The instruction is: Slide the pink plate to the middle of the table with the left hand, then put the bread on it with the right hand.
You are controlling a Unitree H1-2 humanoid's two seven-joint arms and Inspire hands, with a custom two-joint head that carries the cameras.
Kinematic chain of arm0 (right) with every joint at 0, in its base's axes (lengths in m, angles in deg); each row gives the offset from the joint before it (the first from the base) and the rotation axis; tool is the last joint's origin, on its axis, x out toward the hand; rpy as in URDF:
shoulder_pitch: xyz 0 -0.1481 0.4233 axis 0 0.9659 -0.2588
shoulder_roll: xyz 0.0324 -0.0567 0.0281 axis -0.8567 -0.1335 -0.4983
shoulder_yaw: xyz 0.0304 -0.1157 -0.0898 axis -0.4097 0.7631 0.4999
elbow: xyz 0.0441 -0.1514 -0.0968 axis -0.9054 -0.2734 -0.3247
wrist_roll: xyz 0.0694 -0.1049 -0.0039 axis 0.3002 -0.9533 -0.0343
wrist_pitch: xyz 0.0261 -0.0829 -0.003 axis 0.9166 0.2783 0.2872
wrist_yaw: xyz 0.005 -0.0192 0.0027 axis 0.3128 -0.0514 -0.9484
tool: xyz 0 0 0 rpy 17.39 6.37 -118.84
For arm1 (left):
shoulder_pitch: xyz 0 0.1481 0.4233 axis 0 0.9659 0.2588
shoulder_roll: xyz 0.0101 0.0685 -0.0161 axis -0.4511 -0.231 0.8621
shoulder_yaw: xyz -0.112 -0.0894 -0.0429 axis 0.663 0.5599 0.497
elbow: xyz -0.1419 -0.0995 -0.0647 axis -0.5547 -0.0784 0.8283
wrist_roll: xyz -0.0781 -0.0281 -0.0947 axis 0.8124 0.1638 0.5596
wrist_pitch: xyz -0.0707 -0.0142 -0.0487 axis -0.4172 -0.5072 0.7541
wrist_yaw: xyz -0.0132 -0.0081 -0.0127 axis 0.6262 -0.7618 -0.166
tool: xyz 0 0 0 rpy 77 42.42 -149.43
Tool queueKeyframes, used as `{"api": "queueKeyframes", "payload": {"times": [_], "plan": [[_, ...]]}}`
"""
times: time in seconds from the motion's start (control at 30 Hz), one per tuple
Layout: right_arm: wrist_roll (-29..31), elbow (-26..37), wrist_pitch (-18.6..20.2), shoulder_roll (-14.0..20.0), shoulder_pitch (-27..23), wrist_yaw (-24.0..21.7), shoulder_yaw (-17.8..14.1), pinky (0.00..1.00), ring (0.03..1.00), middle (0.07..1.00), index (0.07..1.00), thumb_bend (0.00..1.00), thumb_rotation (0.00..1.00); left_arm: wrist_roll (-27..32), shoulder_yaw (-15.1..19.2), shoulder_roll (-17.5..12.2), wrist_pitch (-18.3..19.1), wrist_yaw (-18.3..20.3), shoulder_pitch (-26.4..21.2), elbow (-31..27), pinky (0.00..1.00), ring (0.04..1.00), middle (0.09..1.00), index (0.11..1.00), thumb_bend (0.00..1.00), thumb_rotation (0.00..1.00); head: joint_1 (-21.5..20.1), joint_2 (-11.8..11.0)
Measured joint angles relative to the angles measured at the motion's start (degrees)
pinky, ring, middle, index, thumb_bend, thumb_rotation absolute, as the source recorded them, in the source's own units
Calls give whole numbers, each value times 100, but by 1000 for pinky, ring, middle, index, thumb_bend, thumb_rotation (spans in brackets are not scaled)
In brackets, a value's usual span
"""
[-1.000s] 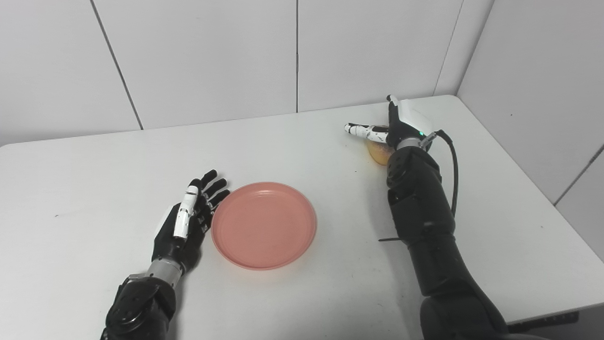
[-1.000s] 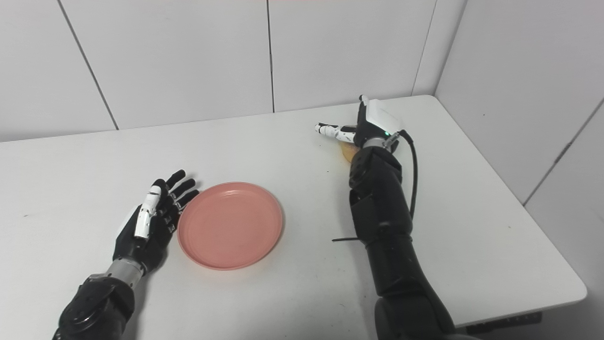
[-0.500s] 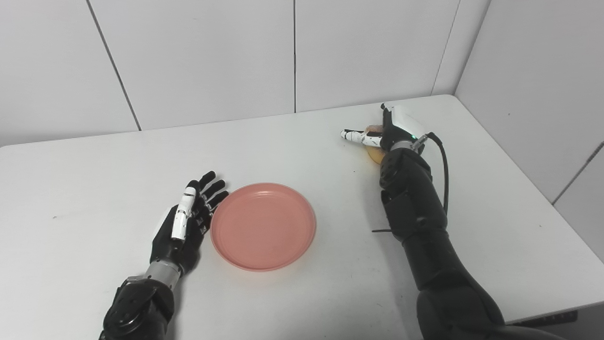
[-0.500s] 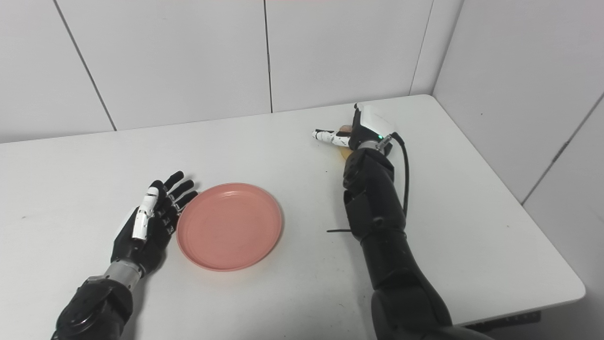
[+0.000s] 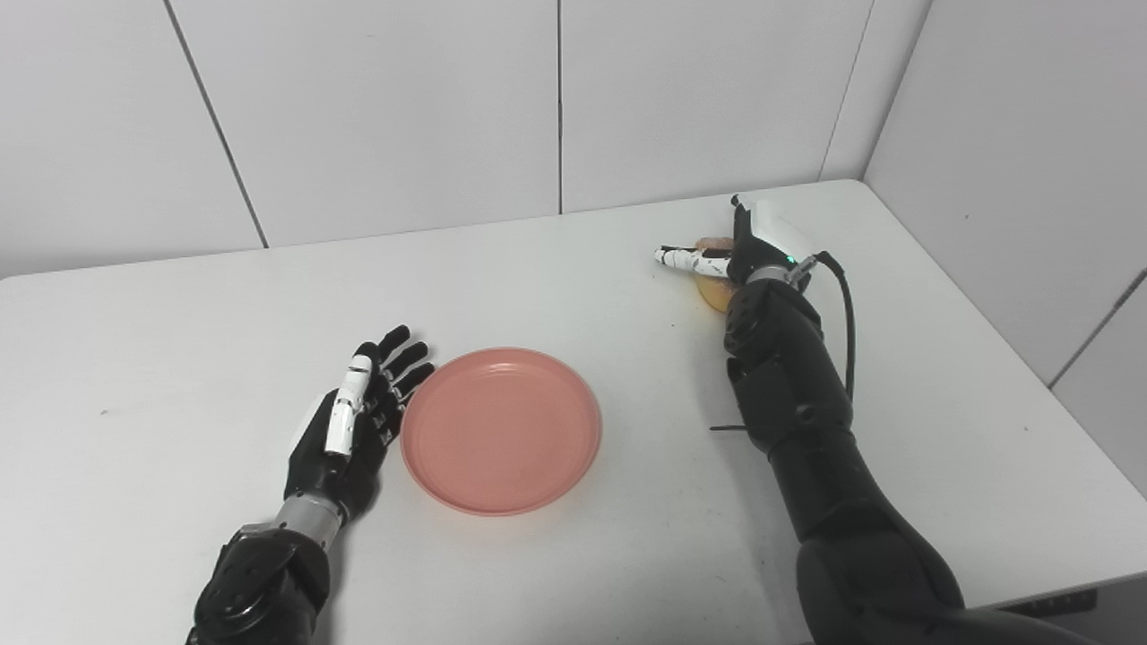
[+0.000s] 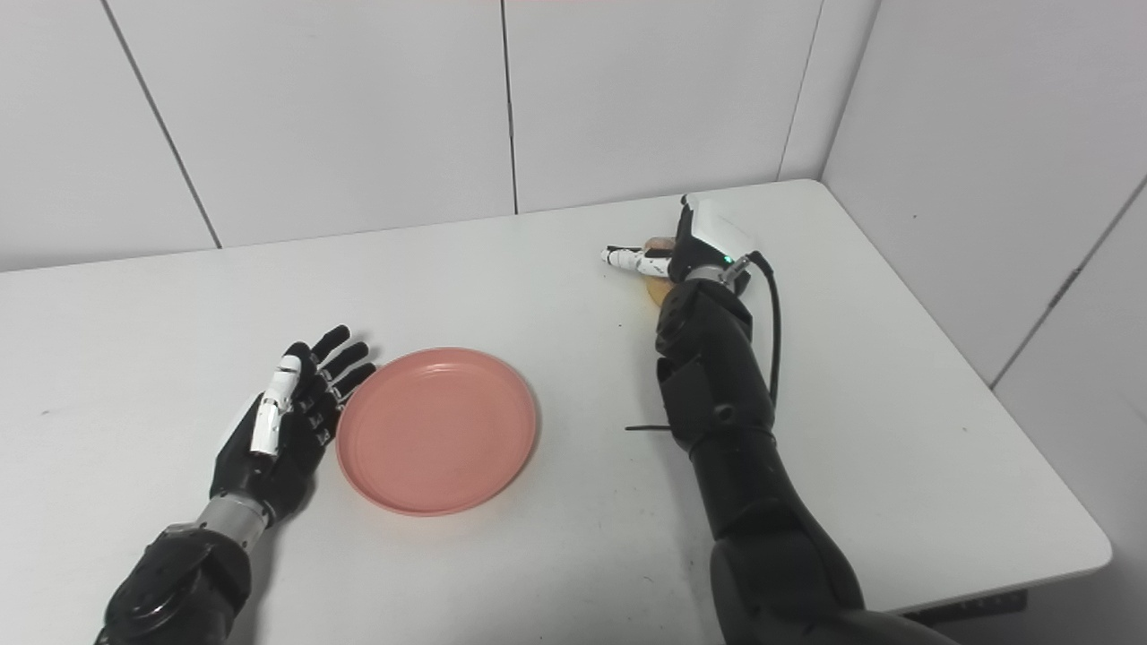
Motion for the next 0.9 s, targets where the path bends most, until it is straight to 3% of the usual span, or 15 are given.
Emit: {"api": "queueKeyframes", "payload": {"times": [0.1,0.37,0.63,0.8,0.83,0.9], "plan": [[91,-109,0,46,0,76,12,728,842,895,867,986,555,3,1,-1,0,3,0,3,904,892,902,896,358,1000,17,-26],[205,-261,0,107,-35,221,9,673,813,876,864,960,478,4,4,1,-1,11,-1,12,906,891,900,894,356,1000,53,-44],[391,-409,0,198,-84,373,155,704,821,863,852,924,432,4,2,8,-1,11,-1,11,905,892,902,896,354,1000,62,-44],[355,-433,0,230,-82,379,290,654,783,815,831,868,389,3,-2,9,-1,10,-1,10,899,889,899,894,354,1000,62,-44],[361,-437,0,230,-83,385,282,492,616,701,792,867,331,3,-4,12,0,10,-1,10,898,890,900,894,353,1000,62,-44],[393,-460,0,230,-100,419,249,410,530,638,758,867,298,2,-4,14,0,10,-1,9,901,892,901,896,352,1000,62,-44]]}}
